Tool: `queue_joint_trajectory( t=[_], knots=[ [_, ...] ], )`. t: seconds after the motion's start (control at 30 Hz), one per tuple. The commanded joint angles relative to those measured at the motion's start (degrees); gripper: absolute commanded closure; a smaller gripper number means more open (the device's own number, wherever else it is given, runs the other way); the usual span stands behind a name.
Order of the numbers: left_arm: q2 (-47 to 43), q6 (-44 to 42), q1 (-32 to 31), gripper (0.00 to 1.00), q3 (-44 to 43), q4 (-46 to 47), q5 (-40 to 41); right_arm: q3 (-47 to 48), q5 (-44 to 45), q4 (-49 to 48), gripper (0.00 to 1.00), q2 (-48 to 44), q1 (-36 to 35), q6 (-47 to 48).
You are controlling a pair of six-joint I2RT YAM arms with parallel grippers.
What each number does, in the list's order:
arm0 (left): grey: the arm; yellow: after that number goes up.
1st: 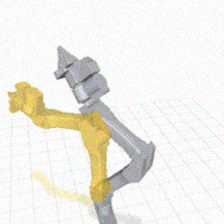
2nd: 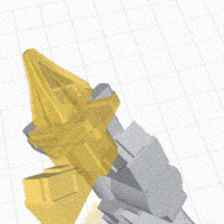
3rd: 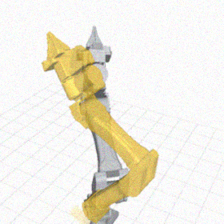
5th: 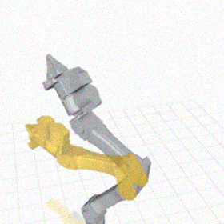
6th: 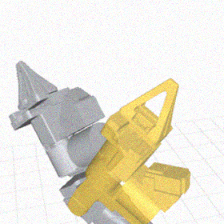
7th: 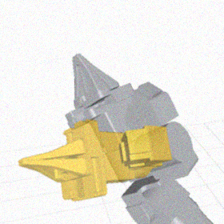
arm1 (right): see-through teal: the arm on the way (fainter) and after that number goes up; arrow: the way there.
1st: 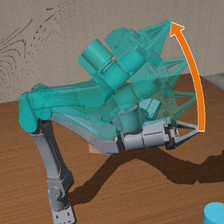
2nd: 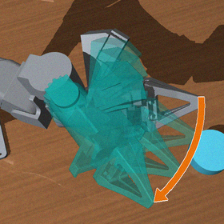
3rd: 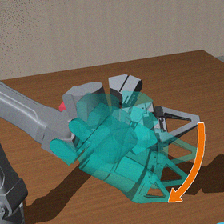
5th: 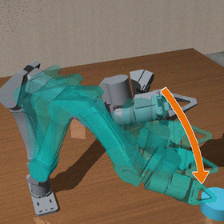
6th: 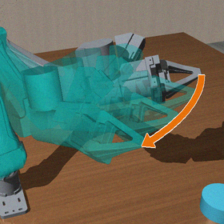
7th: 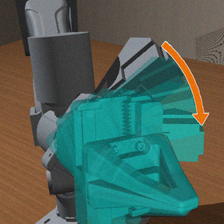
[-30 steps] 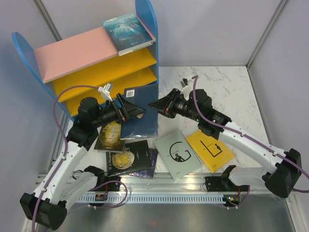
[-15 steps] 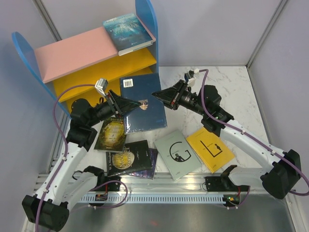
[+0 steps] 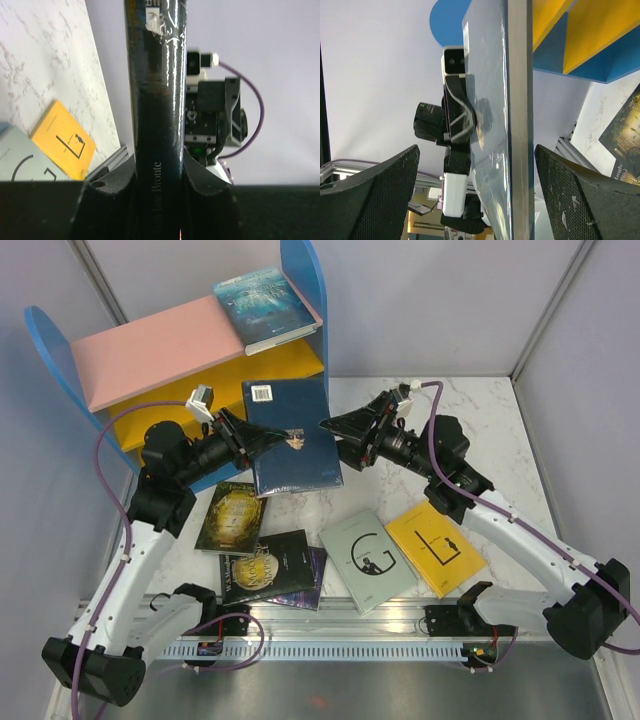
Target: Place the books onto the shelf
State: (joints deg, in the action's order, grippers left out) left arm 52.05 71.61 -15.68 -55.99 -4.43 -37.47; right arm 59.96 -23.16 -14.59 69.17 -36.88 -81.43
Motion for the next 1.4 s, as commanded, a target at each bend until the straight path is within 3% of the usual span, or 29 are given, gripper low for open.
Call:
queue_joint_trajectory(
  t=[0.0,0.3,0.43,0.67,1.03,1.1,1.2,1.3,1.37],
  knots=[
    [0.42,-0.6,0.48,0.98,-5.89,2.76,5.3,-2.56,-0.93,-2.98,0.02,-3.51,-0.29,-1.8],
    [-1.34,5.2,0.48,0.98,-3.17,2.58,14.79,-4.59,1.88,-3.07,0.05,-7.11,-1.96,-4.7],
    [-1.25,4.85,0.39,0.98,-2.81,0.83,14.8,-3.37,2.94,-10.54,0.17,-5.63,-2.14,-10.32],
    [-3.53,3.27,0.39,0.98,-4.04,-6.64,21.39,5.86,5.05,-10.11,0.45,-1.49,-5.3,-11.47],
    [-5.38,3.36,0.3,0.98,-4.92,-10.78,24.64,10.43,8.3,-11.86,0.48,1.76,-10.92,-12.88],
    [-5.47,3.27,0.3,0.98,-5.1,-16.89,29.09,11.58,9.27,-10.12,0.49,2.29,-11.72,-11.92],
    [-5.47,3.27,0.3,0.98,-5.1,-17.89,29.39,12.1,9.8,-9.93,0.51,2.81,-12.51,-11.56],
    [-5.91,3.09,0.3,0.98,-5.01,-18.6,30.35,12.46,9.97,-9.32,0.6,2.99,-12.86,-11.21],
    [-6.35,2.92,0.3,0.98,-5.01,-19.13,30.88,12.54,10.67,-8.79,0.76,2.56,-12.86,-10.6]
  ],
)
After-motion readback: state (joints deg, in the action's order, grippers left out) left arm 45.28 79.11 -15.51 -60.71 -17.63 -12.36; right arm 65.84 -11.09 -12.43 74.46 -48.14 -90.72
